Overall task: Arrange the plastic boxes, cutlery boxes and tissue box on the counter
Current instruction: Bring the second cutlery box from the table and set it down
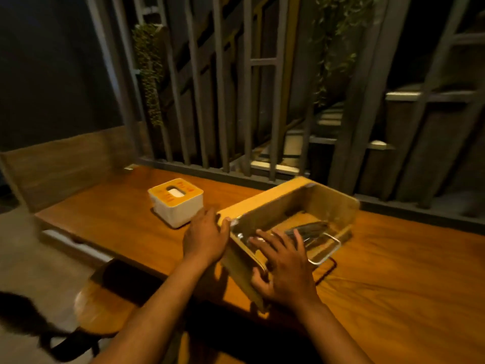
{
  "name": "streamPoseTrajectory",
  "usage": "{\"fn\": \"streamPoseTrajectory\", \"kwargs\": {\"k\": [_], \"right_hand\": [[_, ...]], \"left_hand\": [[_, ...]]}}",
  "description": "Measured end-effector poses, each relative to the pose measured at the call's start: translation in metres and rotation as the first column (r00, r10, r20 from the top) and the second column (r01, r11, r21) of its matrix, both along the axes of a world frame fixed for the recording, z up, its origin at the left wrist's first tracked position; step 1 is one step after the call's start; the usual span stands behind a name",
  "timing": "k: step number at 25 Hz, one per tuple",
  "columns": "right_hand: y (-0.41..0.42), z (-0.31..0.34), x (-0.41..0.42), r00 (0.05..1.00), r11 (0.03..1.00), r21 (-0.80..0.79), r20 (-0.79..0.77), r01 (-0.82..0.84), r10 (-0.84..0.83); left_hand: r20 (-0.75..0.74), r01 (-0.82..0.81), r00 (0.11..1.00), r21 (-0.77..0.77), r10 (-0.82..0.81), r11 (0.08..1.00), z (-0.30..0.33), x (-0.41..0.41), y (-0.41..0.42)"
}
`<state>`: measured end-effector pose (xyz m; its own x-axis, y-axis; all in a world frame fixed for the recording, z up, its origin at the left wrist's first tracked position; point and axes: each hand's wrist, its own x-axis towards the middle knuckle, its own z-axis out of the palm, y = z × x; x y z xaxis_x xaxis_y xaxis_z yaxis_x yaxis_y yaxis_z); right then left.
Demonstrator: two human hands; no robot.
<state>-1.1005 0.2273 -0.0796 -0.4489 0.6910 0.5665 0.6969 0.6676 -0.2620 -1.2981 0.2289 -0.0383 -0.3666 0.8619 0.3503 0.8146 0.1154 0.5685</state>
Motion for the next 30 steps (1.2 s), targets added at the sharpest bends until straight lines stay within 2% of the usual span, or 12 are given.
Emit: {"fn": "streamPoseTrajectory", "kwargs": {"k": [3,6,9,11,16,22,30], "right_hand": [[-0.013,-0.007,0.037,0.987,0.995,-0.028,-0.125,0.099,-0.101],[-0.022,-0.010,0.051,0.934,0.970,-0.103,-0.263,0.220,-0.240],[-0.024,-0.010,0.048,0.902,0.940,-0.160,-0.269,0.303,-0.337],[-0.029,-0.010,0.044,0.885,0.927,-0.193,-0.288,0.321,-0.366],[-0.034,-0.006,0.050,0.870,0.918,-0.204,-0.301,0.340,-0.389],[-0.045,-0.005,0.104,0.860,0.907,-0.203,-0.297,0.368,-0.415],[-0.065,-0.008,0.258,0.851,0.898,-0.207,-0.293,0.389,-0.436]], "left_hand": [[0.070,0.115,0.992,-0.123,-0.107,0.986,-0.005,0.015,0.023],[0.207,0.224,0.957,-0.095,-0.201,0.970,-0.012,0.031,0.012],[0.517,0.276,0.828,-0.037,-0.218,0.960,-0.018,0.029,-0.001],[0.614,0.289,0.762,-0.037,-0.207,0.957,-0.020,0.028,-0.004],[0.599,0.275,0.775,-0.033,-0.201,0.961,-0.017,0.044,-0.006],[0.581,0.286,0.785,-0.029,-0.216,0.958,-0.017,0.100,-0.013],[0.591,0.292,0.772,-0.002,-0.234,0.956,-0.019,0.254,-0.033]]}}
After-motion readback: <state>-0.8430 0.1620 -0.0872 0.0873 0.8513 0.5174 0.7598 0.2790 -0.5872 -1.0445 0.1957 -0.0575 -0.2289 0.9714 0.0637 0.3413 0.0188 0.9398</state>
